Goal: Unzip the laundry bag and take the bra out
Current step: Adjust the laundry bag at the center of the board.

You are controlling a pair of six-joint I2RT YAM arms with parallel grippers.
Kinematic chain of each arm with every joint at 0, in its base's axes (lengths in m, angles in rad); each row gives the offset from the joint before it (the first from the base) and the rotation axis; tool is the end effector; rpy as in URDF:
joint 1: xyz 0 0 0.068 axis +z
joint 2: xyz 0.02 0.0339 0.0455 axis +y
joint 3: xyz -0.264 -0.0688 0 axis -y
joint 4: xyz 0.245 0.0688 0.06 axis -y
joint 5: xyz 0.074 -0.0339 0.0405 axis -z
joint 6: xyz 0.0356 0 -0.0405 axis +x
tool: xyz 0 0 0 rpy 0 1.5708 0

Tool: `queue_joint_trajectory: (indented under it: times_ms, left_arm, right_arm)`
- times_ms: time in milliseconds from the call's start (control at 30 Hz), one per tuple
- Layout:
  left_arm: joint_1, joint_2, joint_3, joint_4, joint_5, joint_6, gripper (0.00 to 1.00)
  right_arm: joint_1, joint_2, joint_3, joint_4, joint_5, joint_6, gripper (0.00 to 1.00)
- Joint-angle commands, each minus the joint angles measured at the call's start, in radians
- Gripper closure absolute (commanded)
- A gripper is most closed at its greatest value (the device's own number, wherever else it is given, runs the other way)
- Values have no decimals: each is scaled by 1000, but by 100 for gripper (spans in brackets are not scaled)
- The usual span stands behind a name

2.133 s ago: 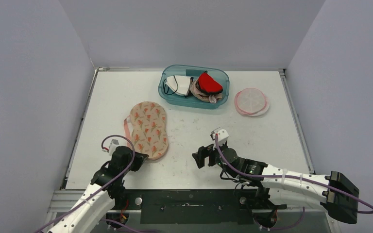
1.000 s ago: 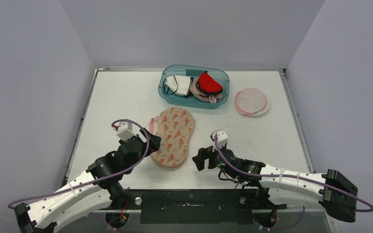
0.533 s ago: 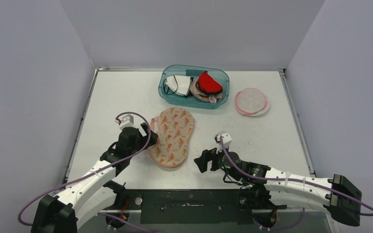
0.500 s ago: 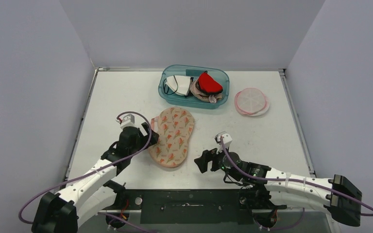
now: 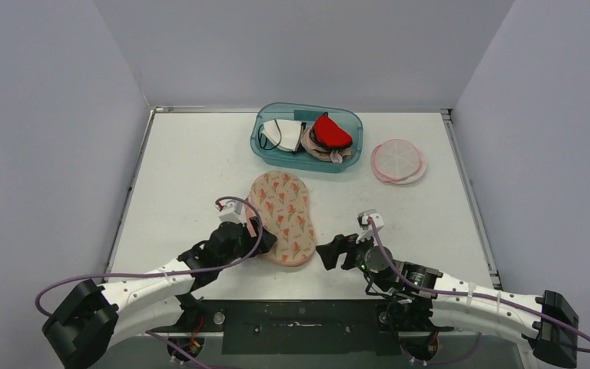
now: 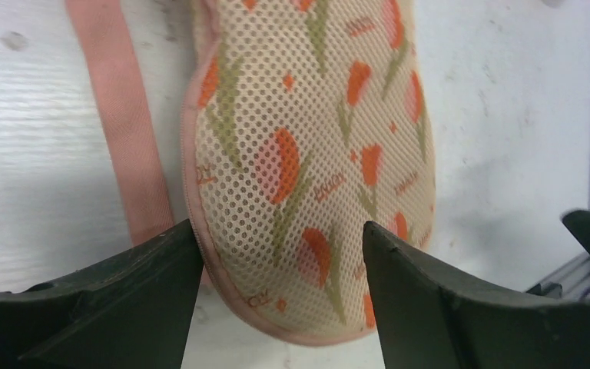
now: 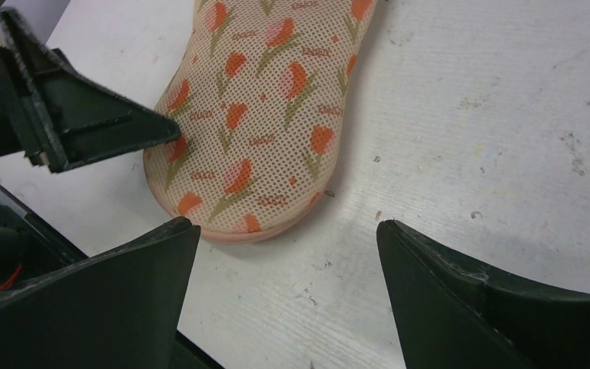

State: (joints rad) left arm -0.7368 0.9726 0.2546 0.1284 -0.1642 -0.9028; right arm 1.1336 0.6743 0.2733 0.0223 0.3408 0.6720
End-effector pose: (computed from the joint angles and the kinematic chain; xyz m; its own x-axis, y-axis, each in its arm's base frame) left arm 0.1417 -0.1207 0.1550 -0.6965 -0.4139 -0.5862 0.0250 0.8024 -0.5962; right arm 0.0797 0.1424 0.1982 -0.5722 0.1615 -0.8041 -0.4678 0.7410 0.4817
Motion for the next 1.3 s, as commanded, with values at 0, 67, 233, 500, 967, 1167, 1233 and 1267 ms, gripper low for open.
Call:
queue_joint_trajectory:
  times_ms: [0, 67, 233, 500, 967, 1167, 1233, 1267]
  left_arm:
    - [-174, -1, 12, 124, -114, -74, 28]
    - [-251, 34, 57, 127, -172, -83, 28]
    - [-355, 202, 198, 144, -196, -59, 27]
    - [-386, 283, 317, 69, -241, -46, 25]
    - [-341, -126, 185, -252, -479, -171, 23]
    - [-328, -323, 141, -386, -466, -215, 21]
    - [-325, -372, 117, -392, -451, -223, 22]
    - [-326, -394, 106, -391, -442, -224, 23]
  right_arm:
    - [5, -54, -51, 1, 104, 108, 11]
    - [5, -72, -54, -8, 121, 132, 11]
    - [5, -121, -40, -77, 144, 153, 10]
    - [3, -177, -38, -159, 187, 156, 10]
    - [-445, 159, 50, 107, -190, -43, 11]
    - [-631, 376, 65, 308, -421, -24, 17]
    - [-629, 424, 56, 372, -458, -11, 25]
    - [-622, 447, 56, 392, -477, -9, 29]
